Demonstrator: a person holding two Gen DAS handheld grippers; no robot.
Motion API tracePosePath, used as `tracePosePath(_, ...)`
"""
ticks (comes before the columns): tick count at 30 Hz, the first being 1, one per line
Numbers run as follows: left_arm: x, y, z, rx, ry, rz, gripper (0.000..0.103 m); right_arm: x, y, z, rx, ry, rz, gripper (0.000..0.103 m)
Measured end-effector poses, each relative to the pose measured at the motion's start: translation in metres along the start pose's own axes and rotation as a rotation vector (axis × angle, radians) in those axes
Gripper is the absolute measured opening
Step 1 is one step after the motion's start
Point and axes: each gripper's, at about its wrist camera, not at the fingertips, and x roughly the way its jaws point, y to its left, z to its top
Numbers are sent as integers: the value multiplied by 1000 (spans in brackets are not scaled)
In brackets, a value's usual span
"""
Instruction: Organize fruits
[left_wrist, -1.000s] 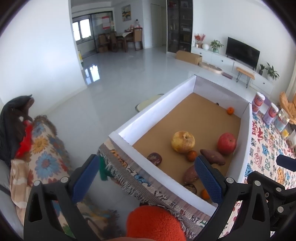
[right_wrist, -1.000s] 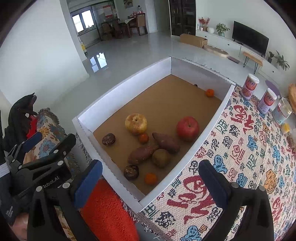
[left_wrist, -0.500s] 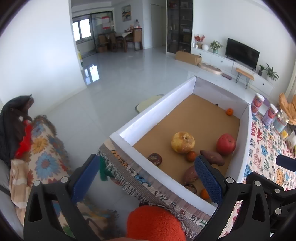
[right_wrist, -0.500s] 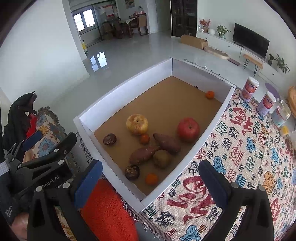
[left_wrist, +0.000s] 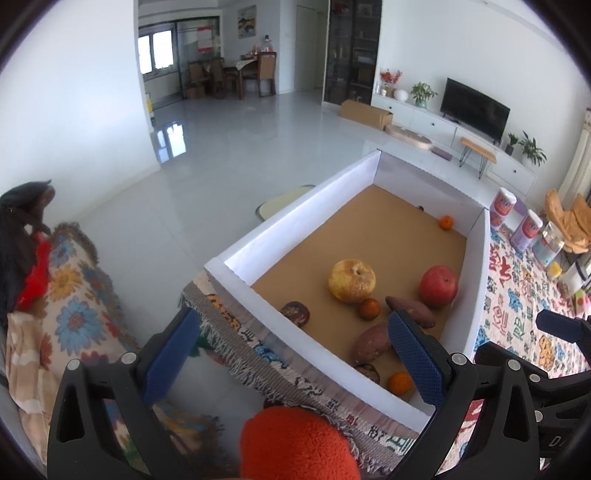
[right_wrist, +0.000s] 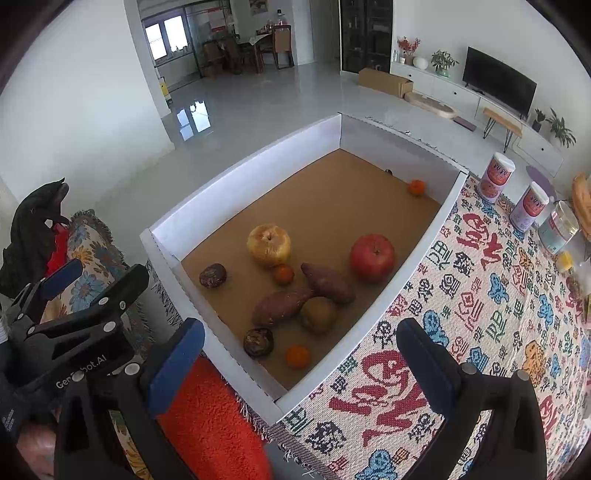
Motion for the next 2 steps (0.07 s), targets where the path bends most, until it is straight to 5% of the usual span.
tracePosePath(2,0,-1,0,8,-7,24,102,2,0,-1,1,4,4,103)
